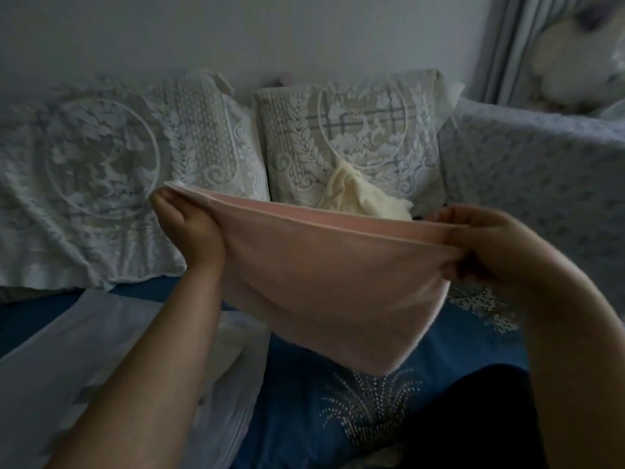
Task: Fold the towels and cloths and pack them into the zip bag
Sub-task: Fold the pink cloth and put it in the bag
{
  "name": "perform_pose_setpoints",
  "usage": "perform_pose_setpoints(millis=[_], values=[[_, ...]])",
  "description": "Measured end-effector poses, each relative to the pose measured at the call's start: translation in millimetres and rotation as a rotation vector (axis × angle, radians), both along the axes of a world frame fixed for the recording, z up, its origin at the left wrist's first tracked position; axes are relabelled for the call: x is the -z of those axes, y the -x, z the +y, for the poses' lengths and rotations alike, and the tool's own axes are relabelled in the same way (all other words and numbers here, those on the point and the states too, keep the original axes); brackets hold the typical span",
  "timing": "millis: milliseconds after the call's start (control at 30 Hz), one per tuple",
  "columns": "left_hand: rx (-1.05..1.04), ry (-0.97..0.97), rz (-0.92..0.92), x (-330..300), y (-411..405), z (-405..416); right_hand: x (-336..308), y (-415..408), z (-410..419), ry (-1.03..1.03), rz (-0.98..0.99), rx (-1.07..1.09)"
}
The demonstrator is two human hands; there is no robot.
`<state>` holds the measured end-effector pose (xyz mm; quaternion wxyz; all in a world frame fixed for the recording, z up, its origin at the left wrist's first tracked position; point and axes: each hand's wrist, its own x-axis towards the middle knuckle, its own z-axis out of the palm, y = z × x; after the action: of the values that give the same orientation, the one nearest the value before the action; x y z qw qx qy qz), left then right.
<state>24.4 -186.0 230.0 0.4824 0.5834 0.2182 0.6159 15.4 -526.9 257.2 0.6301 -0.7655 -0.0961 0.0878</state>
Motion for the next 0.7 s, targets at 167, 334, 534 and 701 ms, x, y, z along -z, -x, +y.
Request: perform_pose_setpoints(millis=[167,334,534,701], values=[[0.147,0.329,0.425,2.5,-33.2,23.9,-6.8,-63.2,29.3,0.077,0.012,0.154],[0.501,0.593,0.241,-7.7,-47.2,42.8,-8.9,-88.1,53.6,0.058,-0.37,0.309],[0.368,0.304,0.358,13.9,-13.3,19.1,13.2,-86.5,29.9,0.184,-0.325,0.263],[0.325,0.086,0.951,94.2,33.5,-22.9,73.0,-82.8,-15.1,0.692,0.029,-0.049]])
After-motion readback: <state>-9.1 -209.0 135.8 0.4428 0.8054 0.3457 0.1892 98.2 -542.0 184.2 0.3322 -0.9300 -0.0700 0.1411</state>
